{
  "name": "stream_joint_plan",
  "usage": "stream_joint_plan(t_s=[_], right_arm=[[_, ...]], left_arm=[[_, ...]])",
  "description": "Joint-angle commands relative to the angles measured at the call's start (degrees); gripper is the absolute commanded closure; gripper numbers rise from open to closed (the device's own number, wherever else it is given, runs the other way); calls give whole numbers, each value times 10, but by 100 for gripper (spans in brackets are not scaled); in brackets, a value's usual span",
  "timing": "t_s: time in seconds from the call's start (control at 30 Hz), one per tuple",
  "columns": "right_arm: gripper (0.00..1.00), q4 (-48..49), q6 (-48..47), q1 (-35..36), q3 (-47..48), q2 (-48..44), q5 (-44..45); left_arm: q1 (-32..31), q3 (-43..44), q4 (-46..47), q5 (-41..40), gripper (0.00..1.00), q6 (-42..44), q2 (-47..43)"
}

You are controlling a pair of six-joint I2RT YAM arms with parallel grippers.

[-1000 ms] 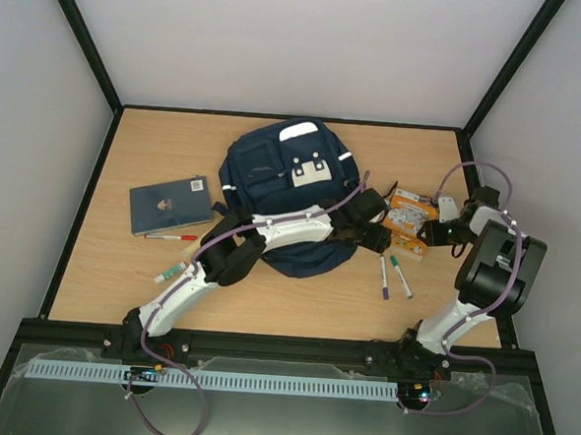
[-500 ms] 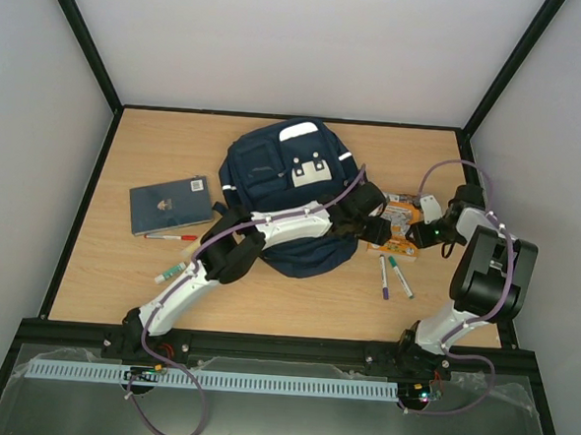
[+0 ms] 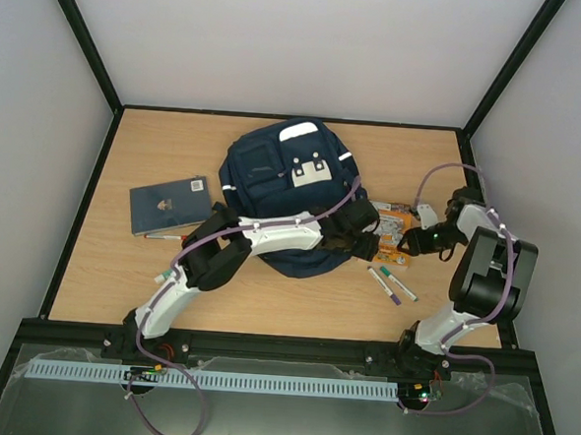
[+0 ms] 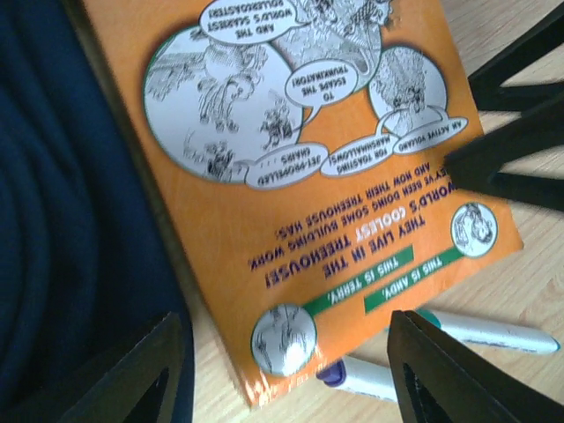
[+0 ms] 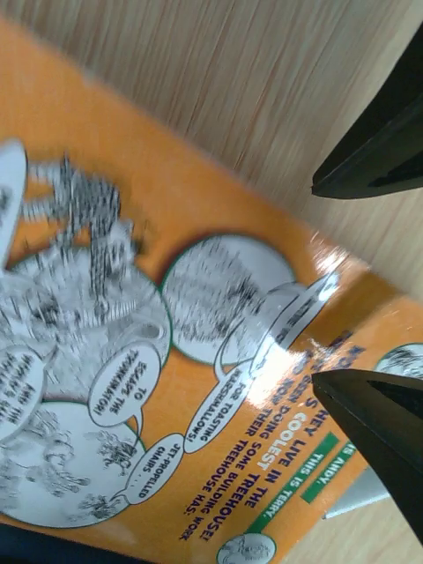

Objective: Pack the student bag
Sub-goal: Pick up the book from the center of the board.

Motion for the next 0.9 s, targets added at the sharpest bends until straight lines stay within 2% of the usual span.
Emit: stream_joint_plan(t_s=[0.0, 0.13, 0.43, 0.57, 0.87], right_arm=[[45, -119, 63, -52, 83, 13, -41], [45, -136, 96, -76, 130, 49, -73], [52, -138, 111, -76, 126, 114, -163], [52, -118, 123, -75, 117, 123, -155], [61, -87, 156, -74, 110, 161, -124]], left_arm=[[-1, -21, -34, -52, 32, -6, -50], [12, -9, -23, -34, 30, -14, -43], [48, 88, -5, 31, 34, -27, 38], [50, 133, -21, 40, 33, -35, 69], [50, 116, -12, 57, 33, -50, 84]])
